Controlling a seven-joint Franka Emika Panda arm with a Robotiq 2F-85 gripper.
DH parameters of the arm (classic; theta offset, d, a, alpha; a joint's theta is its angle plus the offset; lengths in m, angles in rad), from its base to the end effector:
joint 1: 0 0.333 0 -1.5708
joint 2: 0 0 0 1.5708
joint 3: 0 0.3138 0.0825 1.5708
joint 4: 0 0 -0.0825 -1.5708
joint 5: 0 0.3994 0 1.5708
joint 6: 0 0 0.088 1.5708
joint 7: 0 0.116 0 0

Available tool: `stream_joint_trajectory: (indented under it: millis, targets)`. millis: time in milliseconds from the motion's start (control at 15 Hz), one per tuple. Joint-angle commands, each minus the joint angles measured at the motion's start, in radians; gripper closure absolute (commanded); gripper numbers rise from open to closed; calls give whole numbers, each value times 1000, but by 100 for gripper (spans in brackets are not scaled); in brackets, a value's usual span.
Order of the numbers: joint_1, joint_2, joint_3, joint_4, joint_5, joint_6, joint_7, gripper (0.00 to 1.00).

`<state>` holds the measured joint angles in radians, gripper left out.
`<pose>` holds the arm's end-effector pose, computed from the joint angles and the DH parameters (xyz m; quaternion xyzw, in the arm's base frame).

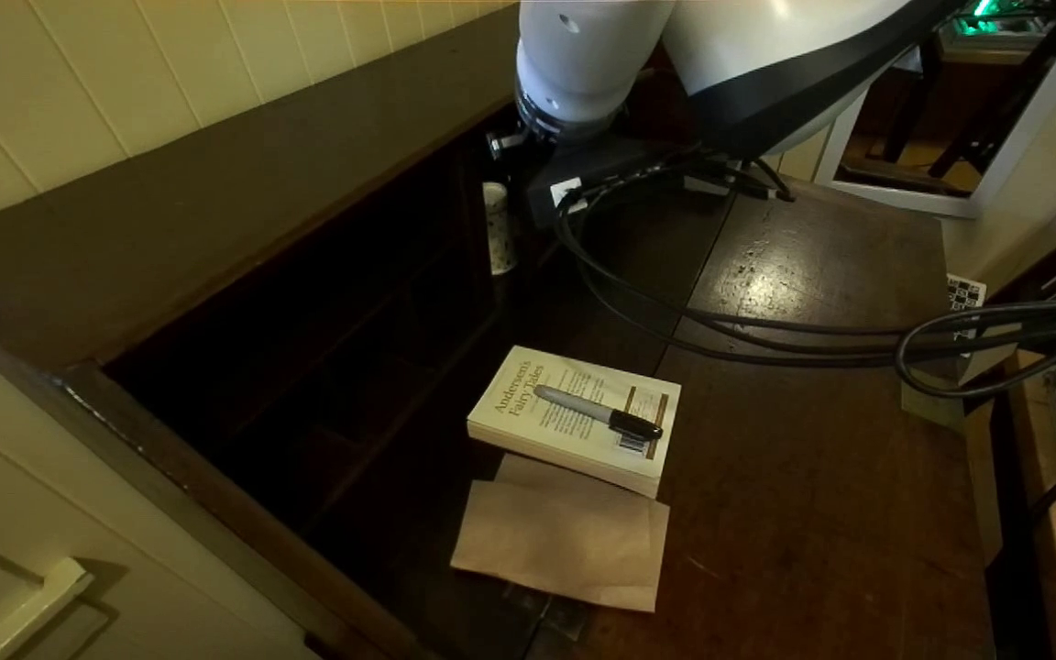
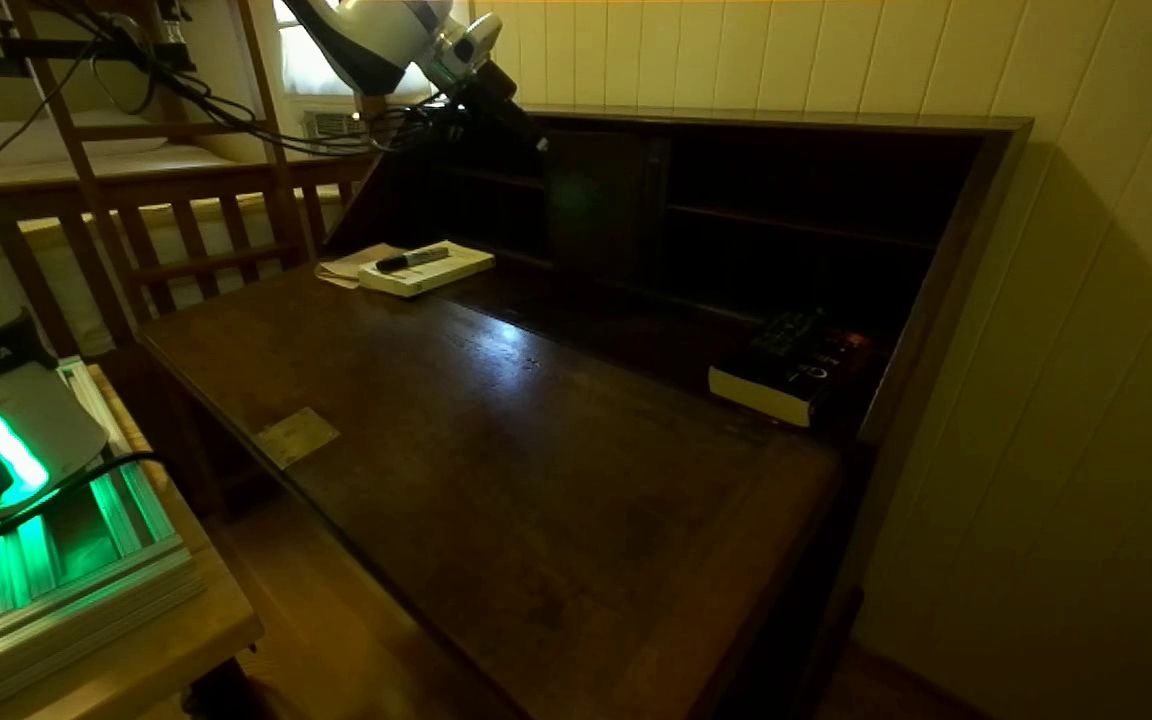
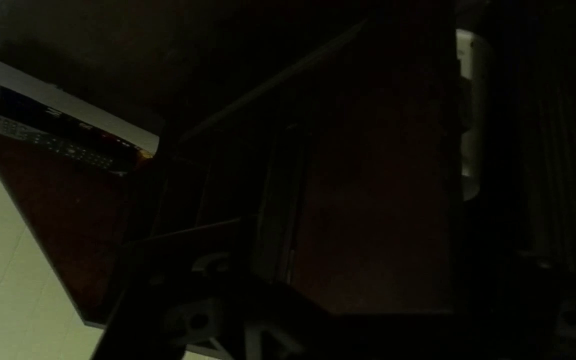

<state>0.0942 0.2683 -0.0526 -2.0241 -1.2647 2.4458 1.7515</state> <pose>0.6246 0.0204 0.3145 0.8459 -0.3259 0.3637 0.2146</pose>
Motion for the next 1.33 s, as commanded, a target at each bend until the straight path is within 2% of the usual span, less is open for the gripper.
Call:
stream_joint_trajectory:
  millis: [0, 467, 1267]
  targets:
    - [-25, -40, 15, -24, 0, -28, -59, 0]
    - [-68, -75, 17, -37, 69, -9, -205, 0]
    - [-111, -128, 4, -59, 412, -7, -594, 0]
